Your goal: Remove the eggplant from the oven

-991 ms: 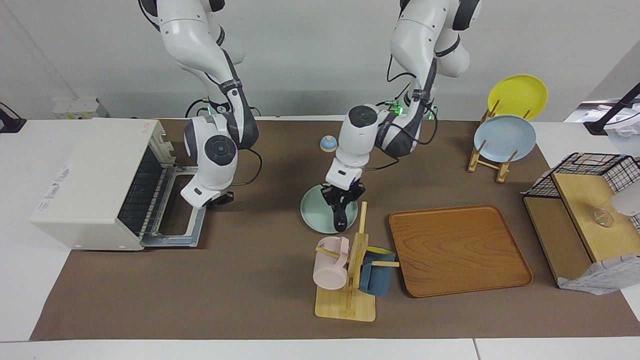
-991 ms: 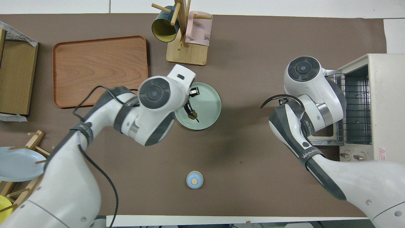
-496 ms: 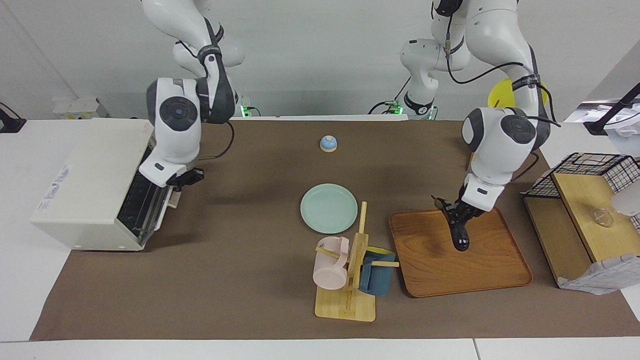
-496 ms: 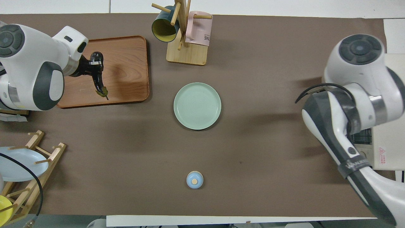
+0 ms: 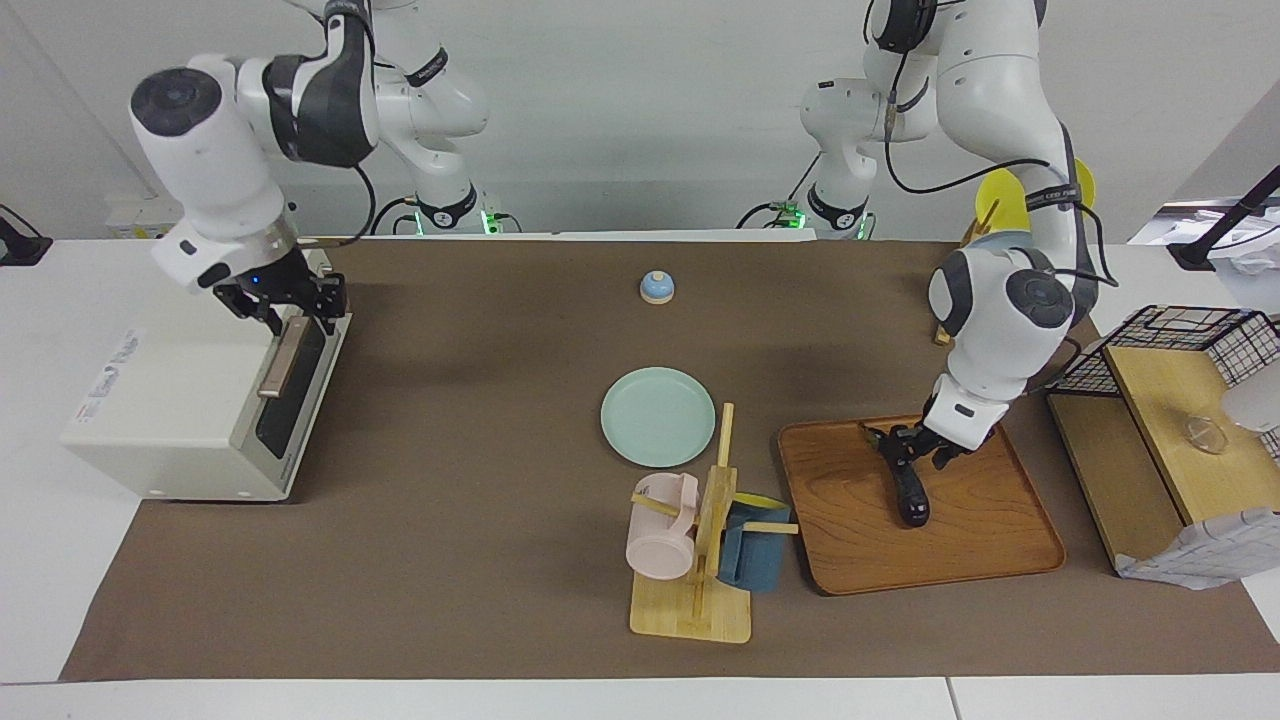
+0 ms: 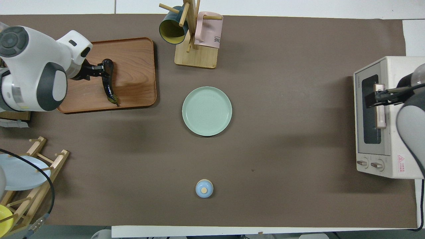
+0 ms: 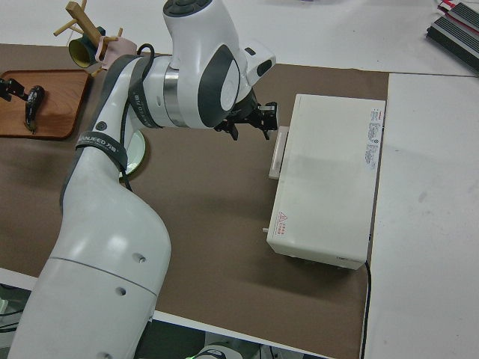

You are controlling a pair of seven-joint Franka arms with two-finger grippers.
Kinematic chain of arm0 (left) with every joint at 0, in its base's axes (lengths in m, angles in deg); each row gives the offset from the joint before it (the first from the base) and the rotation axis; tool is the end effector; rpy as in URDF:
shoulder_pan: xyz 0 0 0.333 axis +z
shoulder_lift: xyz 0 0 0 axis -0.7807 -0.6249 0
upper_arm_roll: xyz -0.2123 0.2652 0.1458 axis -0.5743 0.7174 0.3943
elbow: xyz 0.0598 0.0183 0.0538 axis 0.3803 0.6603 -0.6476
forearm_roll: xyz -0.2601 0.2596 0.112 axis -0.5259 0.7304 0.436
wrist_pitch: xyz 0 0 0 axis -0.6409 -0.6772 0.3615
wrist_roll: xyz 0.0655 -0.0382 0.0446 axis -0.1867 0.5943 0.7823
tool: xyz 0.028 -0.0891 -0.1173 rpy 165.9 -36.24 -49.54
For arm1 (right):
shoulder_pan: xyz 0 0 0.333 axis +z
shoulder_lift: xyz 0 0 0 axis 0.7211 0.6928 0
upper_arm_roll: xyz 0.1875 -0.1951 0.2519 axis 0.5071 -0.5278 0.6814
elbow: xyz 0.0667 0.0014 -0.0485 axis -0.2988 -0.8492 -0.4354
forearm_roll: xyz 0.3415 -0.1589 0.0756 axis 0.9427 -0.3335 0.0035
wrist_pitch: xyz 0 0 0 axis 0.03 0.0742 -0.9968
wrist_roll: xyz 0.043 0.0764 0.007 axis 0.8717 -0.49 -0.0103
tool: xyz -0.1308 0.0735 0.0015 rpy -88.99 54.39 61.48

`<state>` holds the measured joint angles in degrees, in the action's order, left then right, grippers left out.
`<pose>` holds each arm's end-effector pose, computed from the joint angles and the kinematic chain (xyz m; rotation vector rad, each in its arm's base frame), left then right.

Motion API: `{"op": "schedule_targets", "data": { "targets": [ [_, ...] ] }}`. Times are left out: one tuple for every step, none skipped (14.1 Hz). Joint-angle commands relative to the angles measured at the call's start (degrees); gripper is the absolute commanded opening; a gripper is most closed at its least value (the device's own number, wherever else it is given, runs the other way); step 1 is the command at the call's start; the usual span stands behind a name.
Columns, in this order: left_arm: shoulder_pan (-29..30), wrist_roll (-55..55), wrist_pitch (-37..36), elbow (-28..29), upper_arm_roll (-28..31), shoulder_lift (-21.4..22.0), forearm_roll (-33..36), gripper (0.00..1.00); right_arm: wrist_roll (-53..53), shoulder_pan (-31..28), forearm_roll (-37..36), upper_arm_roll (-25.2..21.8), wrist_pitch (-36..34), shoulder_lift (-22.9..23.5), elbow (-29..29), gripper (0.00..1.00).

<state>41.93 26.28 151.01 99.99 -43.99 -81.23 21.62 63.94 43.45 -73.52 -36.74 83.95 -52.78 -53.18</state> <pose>0.6319 -0.0971 0.4219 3.1228 0.0255 0.0972 0.5071 -0.0379 0.5958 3.0612 0.0665 -0.0773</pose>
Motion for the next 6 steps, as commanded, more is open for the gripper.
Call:
{"op": "schedule_targets", "data": {
  "targets": [
    [2.4,-2.5,-14.0,-1.8,1.1,11.3,2.3,1.0,0.2,-1.3,2.2,0.0,-9.5,4.4,12.1,1.0],
    [2.7,-3.7,-20.3,-4.9,1.4,13.3,2.5,1.0,0.2,-1.3,2.2,-0.1,-9.6,4.5,12.5,1.0],
    [3.4,-5.0,-27.6,-9.5,1.7,13.7,2.6,1.0,0.1,-1.2,2.4,-0.1,-9.6,4.5,12.4,1.0],
    [3.7,-6.6,-34.8,-15.2,1.8,13.2,2.6,1.0,0.1,-1.0,2.4,0.0,-9.6,4.5,12.3,1.0],
    [3.8,-7.9,-40.1,-19.7,1.8,12.6,2.6,1.0,0.2,-1.1,2.5,0.1,-9.8,4.8,12.5,1.0],
    [3.9,-8.6,-42.6,-21.4,1.9,12.3,2.6,1.0,0.2,0.0,2.5,-1.2,-10.3,5.7,12.8,1.0]
  ]
}}
